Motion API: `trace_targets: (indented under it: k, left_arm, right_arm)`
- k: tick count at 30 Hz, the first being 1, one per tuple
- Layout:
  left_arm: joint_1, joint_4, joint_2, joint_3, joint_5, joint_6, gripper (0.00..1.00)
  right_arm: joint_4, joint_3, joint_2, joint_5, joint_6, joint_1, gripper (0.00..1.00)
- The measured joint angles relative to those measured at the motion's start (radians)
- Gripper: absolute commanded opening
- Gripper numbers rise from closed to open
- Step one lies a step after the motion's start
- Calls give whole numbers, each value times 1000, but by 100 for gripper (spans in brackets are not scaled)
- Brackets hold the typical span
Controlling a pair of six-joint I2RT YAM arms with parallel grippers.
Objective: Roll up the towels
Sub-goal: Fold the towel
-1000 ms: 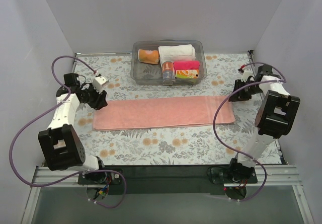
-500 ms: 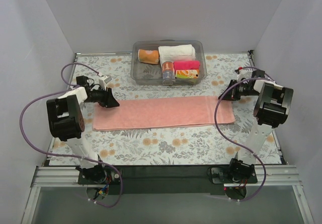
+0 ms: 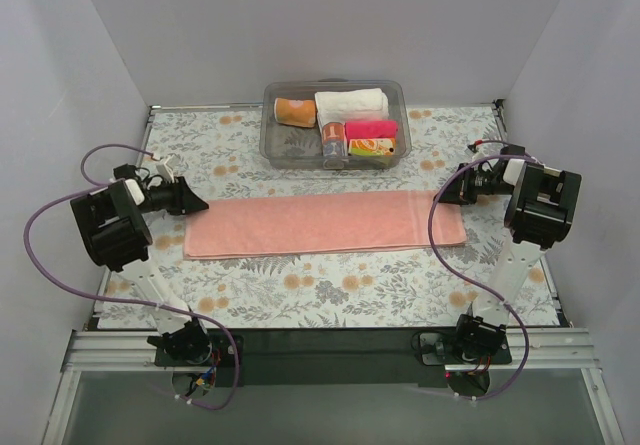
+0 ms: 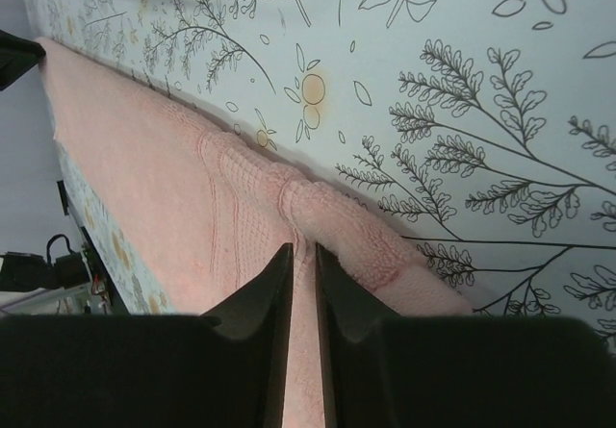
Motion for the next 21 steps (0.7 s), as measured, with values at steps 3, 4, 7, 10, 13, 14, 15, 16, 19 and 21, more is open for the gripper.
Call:
trace_targets:
  k: [3,4,7,10,13,14,15,16,19,21]
  left_arm:
    - [17,-7,5,2,12,18,29]
    - [16,-12,5,3,15,29,30]
    - [8,-50,3,14,21,73,33]
    - [-12,-104,-33,18,15,126,37]
    - [-46,-133,-129,13,-2,156,39]
    - [-56,-135,-163,10,-7,158,40]
    - [-71,-135,-218,5,-16,162,40]
    - [-82,-134,-256,3,-22,164,40]
    - [-119,-125,-375,-3,-48,167,41]
    - [-143,-115,-437,-8,-63,168,41]
  right_arm:
    - [-6,7,6,-8,7,-2,24]
    - [-8,8,6,-8,7,-2,26]
    - [-31,29,5,-15,-2,-2,37]
    - [-61,58,-18,9,-14,-2,47]
    - [-72,71,-90,69,-31,-5,58]
    - [-79,71,-126,93,-39,-5,59]
    - [-85,71,-164,124,-48,-5,59]
    - [-89,70,-202,153,-55,-5,59]
    - [-92,53,-299,253,-76,-5,59]
    - [-92,26,-340,320,-89,-5,59]
